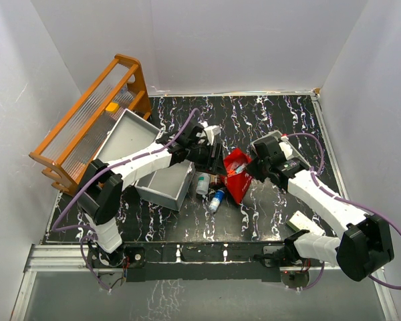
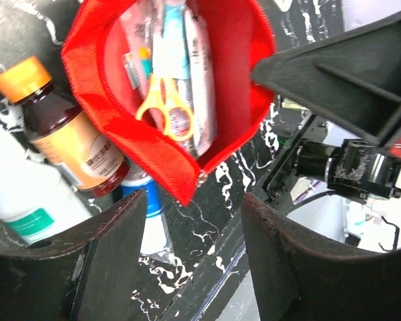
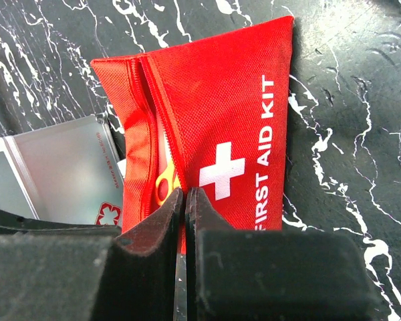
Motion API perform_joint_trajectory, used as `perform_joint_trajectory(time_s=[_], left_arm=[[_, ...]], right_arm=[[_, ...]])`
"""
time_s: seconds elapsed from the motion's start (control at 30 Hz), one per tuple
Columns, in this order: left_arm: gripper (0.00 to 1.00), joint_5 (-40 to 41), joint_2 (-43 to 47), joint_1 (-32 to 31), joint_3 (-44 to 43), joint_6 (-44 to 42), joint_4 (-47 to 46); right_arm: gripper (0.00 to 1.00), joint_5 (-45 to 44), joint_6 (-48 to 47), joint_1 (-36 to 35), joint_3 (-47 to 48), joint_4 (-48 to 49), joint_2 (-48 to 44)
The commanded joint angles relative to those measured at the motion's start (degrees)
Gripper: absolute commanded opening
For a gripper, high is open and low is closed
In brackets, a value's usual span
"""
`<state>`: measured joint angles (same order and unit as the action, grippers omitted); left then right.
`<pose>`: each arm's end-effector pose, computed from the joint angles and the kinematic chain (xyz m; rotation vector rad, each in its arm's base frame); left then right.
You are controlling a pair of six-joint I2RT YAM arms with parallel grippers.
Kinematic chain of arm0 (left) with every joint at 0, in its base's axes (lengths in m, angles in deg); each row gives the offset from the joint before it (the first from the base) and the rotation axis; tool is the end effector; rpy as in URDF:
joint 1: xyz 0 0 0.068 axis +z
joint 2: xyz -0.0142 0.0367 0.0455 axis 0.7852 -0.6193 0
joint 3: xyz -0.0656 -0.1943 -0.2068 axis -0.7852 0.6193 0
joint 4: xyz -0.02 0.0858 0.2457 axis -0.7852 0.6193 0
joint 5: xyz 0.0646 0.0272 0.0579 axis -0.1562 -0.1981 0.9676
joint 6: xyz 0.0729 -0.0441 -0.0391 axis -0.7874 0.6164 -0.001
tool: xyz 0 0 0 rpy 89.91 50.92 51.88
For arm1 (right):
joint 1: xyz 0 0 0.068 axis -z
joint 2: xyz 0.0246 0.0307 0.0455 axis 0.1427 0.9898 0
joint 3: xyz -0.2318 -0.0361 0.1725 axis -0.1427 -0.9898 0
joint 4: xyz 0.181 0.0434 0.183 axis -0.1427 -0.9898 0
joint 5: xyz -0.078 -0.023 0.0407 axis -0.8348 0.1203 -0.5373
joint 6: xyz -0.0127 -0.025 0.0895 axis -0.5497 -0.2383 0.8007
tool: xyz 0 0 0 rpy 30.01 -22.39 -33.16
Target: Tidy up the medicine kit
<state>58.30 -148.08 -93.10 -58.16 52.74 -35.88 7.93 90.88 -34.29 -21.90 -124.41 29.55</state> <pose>0.2960 -0.3195 0.2438 0.6000 2.3832 -1.2208 0.2354 0.0983 0.2268 0.9504 2.3536 0.4486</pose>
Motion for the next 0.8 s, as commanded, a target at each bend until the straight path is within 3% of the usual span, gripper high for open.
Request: perform_joint_trajectory(time_s=[0.0,0.17,0.37,0.77], left_arm=[[0.53,4.3,3.8,0.0,3.3,4.7,0.4],[0.42,4.4,4.7,0.0,8.1,14.7,-11.2],[0.41,4.1,6.0,0.0,12.3,23.1,-19.3],[0.42,5.0,4.1,0.0,11.3,27.4,-14.6]], right_arm=[[0.0,0.3,1.0,0.1,-0.4,4.7,-1.5],[0.0,1.1,1.4,0.1,-1.8,6.0,-2.2],[0.0,1.4,1.8,0.2,-2.4,6.3,-2.4],[0.0,1.6,2.1,0.2,-2.7,7.3,-2.4]])
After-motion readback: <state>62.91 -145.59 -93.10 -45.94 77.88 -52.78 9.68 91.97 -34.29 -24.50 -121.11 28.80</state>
